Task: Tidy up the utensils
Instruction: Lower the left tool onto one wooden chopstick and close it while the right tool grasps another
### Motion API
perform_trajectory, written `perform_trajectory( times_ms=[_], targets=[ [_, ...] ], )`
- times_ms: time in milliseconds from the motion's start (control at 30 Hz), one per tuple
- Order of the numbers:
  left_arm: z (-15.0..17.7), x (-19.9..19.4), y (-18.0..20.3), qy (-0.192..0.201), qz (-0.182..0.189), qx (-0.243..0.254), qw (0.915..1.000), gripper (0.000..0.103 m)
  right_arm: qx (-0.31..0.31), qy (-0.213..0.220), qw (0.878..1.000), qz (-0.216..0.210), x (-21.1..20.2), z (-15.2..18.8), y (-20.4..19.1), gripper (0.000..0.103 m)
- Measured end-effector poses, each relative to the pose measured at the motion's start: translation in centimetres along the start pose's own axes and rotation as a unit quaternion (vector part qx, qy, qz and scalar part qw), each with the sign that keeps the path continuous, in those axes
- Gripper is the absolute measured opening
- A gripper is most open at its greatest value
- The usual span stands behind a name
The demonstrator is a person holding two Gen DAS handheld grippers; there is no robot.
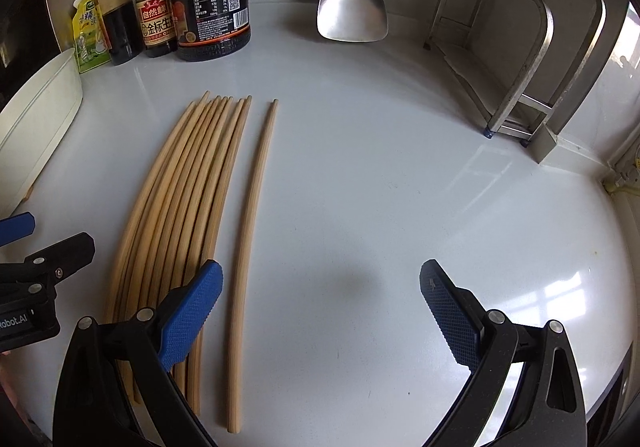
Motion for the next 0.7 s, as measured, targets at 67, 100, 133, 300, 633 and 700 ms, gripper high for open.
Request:
perform_trajectory(
  times_ms=[67, 100, 133, 300, 633, 700],
  targets=[
    [0.0, 0.2, 0.0, -0.001, -0.002, 0.0, 1.0, 0.097, -0.002, -0.002, 1.0, 0.001, 0.3, 0.0, -0.1, 0.094],
    [0.0, 0.2, 0.0, 0.0, 0.0, 0.0, 1.0, 0.097, -0.002, -0.003, 1.0, 0.0, 0.4, 0.1, -0.1, 0.094],
    [-0.1, 0.3, 0.0, 0.001, 0.001, 0.001, 1.0, 0.097, -0.004, -0.003, 1.0, 0.002, 0.5, 0.1, -0.1, 0.094],
    [-0.4, 0.5, 0.3, 0.004, 0.012, 0.0, 0.9999, 0.097, -0.003, 0.002, 1.0, 0.008, 0.8, 0.1, 0.3, 0.094],
    [-0.6, 0.9, 1.9, 0.009, 0.016, 0.016, 0.9997, 0.097, 0.009, 0.004, 1.0, 0.008, 1.0, 0.3, 1.6, 0.094],
    [-0.6, 1.1, 2.0, 0.007, 0.015, 0.016, 0.9997, 0.097, 0.009, 0.004, 1.0, 0.007, 1.0, 0.3, 1.7, 0.094]
  ],
)
Point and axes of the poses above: each gripper's, at about its wrist camera, not at the fingertips, and x roughly the way its jaws point, y to its right, z to its underside, the point moved 1 cm from there along x, roughly the way its jaws point, and after that the axes turned 5 degrees about y, right-handed, at the moved point
